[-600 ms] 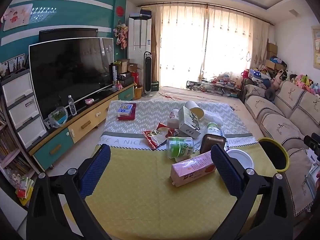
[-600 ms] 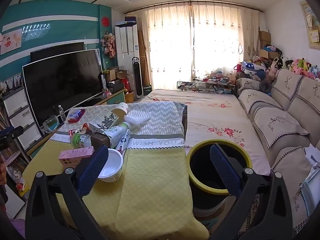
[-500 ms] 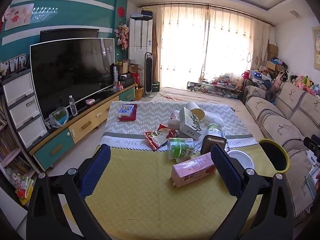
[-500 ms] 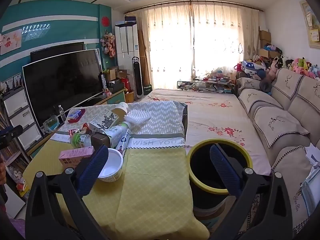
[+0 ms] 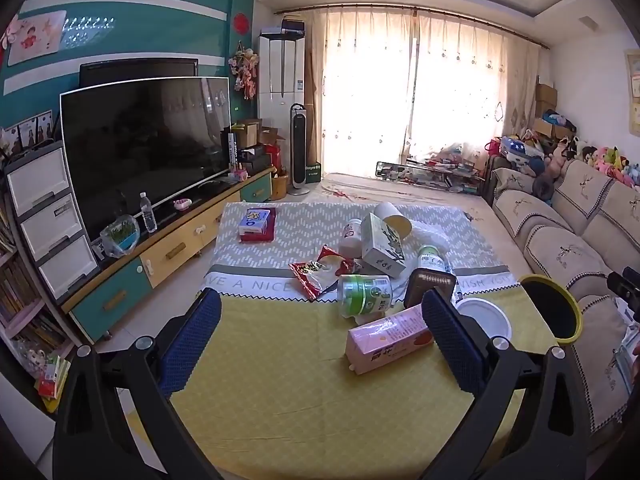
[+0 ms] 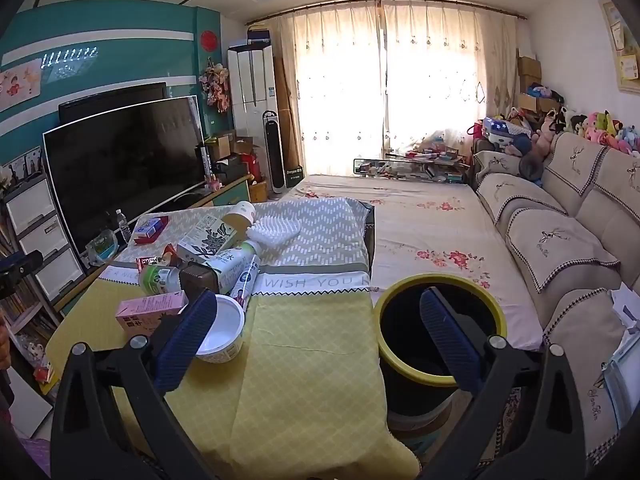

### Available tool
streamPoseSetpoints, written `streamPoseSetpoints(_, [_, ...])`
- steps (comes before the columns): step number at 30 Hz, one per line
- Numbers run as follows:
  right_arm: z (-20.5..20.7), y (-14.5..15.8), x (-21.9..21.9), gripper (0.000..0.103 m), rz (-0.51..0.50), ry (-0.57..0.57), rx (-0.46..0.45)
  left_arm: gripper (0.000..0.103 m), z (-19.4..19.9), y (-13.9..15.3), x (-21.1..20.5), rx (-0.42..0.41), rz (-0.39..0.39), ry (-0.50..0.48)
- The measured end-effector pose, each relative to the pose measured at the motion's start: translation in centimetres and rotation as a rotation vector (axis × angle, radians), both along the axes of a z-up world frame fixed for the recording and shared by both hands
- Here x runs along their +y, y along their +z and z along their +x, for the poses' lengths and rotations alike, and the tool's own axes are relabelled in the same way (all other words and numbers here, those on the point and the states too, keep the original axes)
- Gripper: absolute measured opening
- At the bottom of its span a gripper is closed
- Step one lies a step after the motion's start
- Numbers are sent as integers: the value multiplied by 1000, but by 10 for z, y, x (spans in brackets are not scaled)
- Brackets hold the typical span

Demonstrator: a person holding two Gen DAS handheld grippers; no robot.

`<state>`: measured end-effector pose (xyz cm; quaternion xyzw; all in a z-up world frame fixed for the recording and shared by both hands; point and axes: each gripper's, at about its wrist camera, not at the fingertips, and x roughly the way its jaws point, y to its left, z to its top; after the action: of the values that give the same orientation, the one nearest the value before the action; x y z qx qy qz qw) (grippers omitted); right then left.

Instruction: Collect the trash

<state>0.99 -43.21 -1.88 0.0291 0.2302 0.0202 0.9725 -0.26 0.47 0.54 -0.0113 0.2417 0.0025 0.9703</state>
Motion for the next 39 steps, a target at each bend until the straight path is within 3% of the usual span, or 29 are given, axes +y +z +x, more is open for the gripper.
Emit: streamPoseSetpoints(39, [10,-15,-4,97,17,-5,19,99,4,-5,-1,13,15,-2])
